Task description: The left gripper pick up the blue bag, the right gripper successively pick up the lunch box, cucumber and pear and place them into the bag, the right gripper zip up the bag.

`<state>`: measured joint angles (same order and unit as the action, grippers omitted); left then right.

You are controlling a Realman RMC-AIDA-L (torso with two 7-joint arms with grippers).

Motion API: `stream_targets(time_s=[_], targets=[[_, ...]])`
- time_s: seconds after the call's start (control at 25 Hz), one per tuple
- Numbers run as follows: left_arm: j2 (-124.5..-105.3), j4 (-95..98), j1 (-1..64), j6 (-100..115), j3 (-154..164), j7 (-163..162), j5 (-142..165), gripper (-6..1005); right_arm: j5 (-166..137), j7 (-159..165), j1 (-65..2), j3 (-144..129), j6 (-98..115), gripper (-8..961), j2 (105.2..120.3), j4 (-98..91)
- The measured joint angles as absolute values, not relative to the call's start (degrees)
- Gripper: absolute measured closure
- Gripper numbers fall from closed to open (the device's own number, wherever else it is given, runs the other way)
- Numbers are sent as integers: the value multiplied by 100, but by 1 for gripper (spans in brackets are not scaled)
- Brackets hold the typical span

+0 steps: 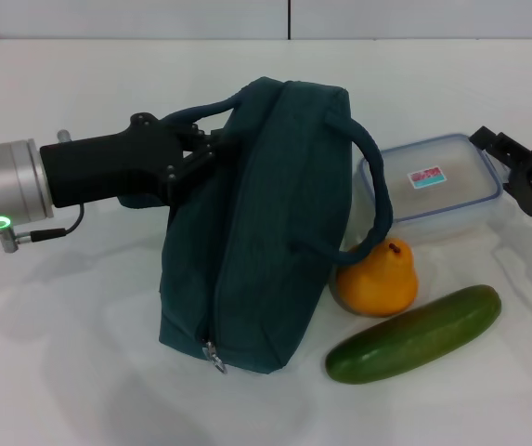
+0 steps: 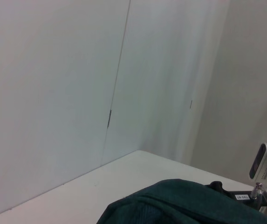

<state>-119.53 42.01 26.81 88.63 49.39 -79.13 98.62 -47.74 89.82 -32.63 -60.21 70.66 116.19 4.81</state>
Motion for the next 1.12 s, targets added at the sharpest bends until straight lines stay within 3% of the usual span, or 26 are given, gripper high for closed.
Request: stream_targets(time_s=[0.6, 1.12], targets=[[-11950, 4201, 2671, 8859, 4939, -7919, 9862, 951, -4774, 8897, -3208, -5951, 7128, 788, 11619, 448], [-11953, 4201, 2634, 8859, 4939, -7908, 9861, 952, -4852, 8858, -3117, -6020, 7190, 837, 11619, 288]])
